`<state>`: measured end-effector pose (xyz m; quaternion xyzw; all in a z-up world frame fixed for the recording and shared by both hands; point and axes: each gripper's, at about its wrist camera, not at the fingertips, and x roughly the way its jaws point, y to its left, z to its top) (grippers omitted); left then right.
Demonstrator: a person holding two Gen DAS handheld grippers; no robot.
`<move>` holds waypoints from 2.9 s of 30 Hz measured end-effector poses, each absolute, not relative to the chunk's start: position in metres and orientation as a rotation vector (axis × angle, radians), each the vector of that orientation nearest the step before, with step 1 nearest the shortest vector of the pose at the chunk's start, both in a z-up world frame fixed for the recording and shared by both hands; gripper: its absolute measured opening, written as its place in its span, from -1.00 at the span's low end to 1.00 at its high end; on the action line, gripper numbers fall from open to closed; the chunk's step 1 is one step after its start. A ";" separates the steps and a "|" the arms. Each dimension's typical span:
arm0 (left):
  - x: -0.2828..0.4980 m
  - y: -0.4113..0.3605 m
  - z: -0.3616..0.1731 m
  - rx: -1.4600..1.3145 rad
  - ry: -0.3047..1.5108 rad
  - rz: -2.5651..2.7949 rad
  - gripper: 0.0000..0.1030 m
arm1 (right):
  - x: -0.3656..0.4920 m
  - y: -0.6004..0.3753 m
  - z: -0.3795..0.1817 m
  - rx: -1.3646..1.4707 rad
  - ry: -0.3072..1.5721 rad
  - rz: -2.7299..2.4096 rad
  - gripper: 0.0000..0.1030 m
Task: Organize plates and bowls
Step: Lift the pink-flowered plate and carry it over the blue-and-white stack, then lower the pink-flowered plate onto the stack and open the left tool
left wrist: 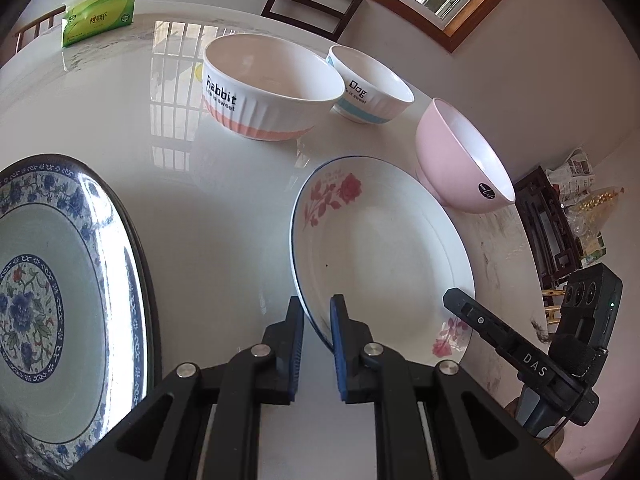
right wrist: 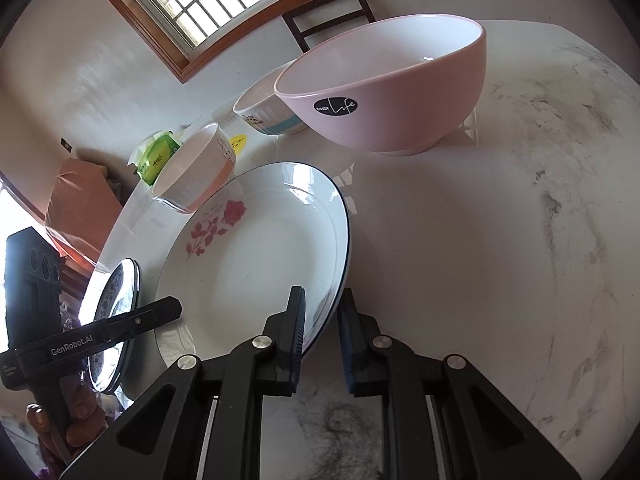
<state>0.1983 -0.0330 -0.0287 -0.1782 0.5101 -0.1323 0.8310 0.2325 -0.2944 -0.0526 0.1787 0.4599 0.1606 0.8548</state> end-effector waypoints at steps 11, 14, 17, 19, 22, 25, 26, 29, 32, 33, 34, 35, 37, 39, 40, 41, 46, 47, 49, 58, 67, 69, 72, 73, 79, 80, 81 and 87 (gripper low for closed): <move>0.162 -0.030 -0.015 -0.350 1.022 -0.264 -0.74 | 0.203 -0.292 -0.051 0.403 0.943 0.364 -0.68; 0.154 -0.023 -0.012 -0.353 1.013 -0.254 -0.74 | 0.197 -0.288 -0.048 0.402 0.937 0.376 -0.68; 0.148 -0.016 -0.010 -0.363 1.002 -0.239 -0.74 | 0.193 -0.280 -0.045 0.398 0.932 0.389 -0.68; 0.144 -0.010 -0.007 -0.370 0.992 -0.228 -0.74 | 0.191 -0.274 -0.042 0.394 0.928 0.400 -0.68; 0.136 -0.001 -0.003 -0.370 0.975 -0.211 -0.74 | 0.188 -0.263 -0.038 0.385 0.925 0.420 -0.68; 0.128 0.011 -0.001 -0.384 0.969 -0.197 -0.74 | 0.188 -0.251 -0.035 0.376 0.926 0.442 -0.68; 0.125 0.016 0.000 -0.391 0.966 -0.192 -0.74 | 0.188 -0.247 -0.035 0.370 0.927 0.449 -0.68; 0.118 0.030 0.000 -0.409 0.962 -0.173 -0.74 | 0.187 -0.234 -0.033 0.359 0.930 0.474 -0.68; 0.109 0.046 0.000 -0.432 0.957 -0.153 -0.74 | 0.186 -0.219 -0.030 0.341 0.934 0.498 -0.68; 0.107 0.051 0.000 -0.437 0.954 -0.146 -0.74 | 0.186 -0.215 -0.029 0.336 0.935 0.506 -0.68; 0.104 0.055 0.000 -0.442 0.951 -0.139 -0.74 | 0.186 -0.210 -0.029 0.328 0.937 0.513 -0.68; 0.102 0.060 0.000 -0.447 0.948 -0.131 -0.74 | 0.187 -0.205 -0.028 0.322 0.939 0.520 -0.68; 0.098 0.069 -0.001 -0.456 0.946 -0.117 -0.74 | 0.187 -0.196 -0.027 0.313 0.944 0.534 -0.68; 0.094 0.077 -0.003 -0.463 0.947 -0.102 -0.74 | 0.188 -0.187 -0.027 0.298 0.949 0.546 -0.68; 0.092 0.080 -0.004 -0.467 0.949 -0.096 -0.74 | 0.188 -0.183 -0.027 0.293 0.951 0.552 -0.68; 0.091 0.084 -0.005 -0.472 0.952 -0.090 -0.74 | 0.188 -0.178 -0.027 0.288 0.953 0.558 -0.68; 0.082 0.100 -0.006 -0.486 0.945 -0.061 -0.74 | 0.187 -0.158 -0.026 0.263 0.963 0.584 -0.67; 0.081 0.104 -0.006 -0.487 0.943 -0.053 -0.74 | 0.187 -0.154 -0.026 0.258 0.964 0.589 -0.67; 0.079 0.111 -0.006 -0.494 0.938 -0.041 -0.74 | 0.187 -0.145 -0.025 0.240 0.967 0.598 -0.67; 0.073 0.134 -0.006 -0.514 0.928 -0.004 -0.74 | 0.189 -0.115 -0.025 0.203 0.982 0.626 -0.66; 0.071 0.151 -0.007 -0.529 0.921 0.037 -0.73 | 0.193 -0.090 -0.023 0.153 0.993 0.643 -0.66; 0.071 0.154 -0.007 -0.532 0.920 0.048 -0.73 | 0.194 -0.085 -0.023 0.145 0.992 0.651 -0.66; 0.070 0.159 -0.007 -0.529 0.915 0.061 -0.73 | 0.193 -0.079 -0.024 0.135 0.995 0.662 -0.65; 0.070 0.159 -0.007 -0.529 0.913 0.064 -0.73 | 0.194 -0.077 -0.025 0.129 0.997 0.664 -0.64; 0.072 0.163 -0.011 -0.527 0.920 0.072 -0.73 | 0.193 -0.071 -0.029 0.117 1.008 0.666 -0.64; 0.073 0.164 -0.012 -0.530 0.922 0.073 -0.73 | 0.194 -0.070 -0.030 0.116 1.010 0.666 -0.64; 0.073 0.165 -0.012 -0.531 0.923 0.074 -0.73 | 0.194 -0.069 -0.030 0.115 1.012 0.666 -0.64; 0.075 0.169 -0.013 -0.523 0.919 0.089 -0.73 | 0.196 -0.061 -0.033 0.099 1.025 0.674 -0.64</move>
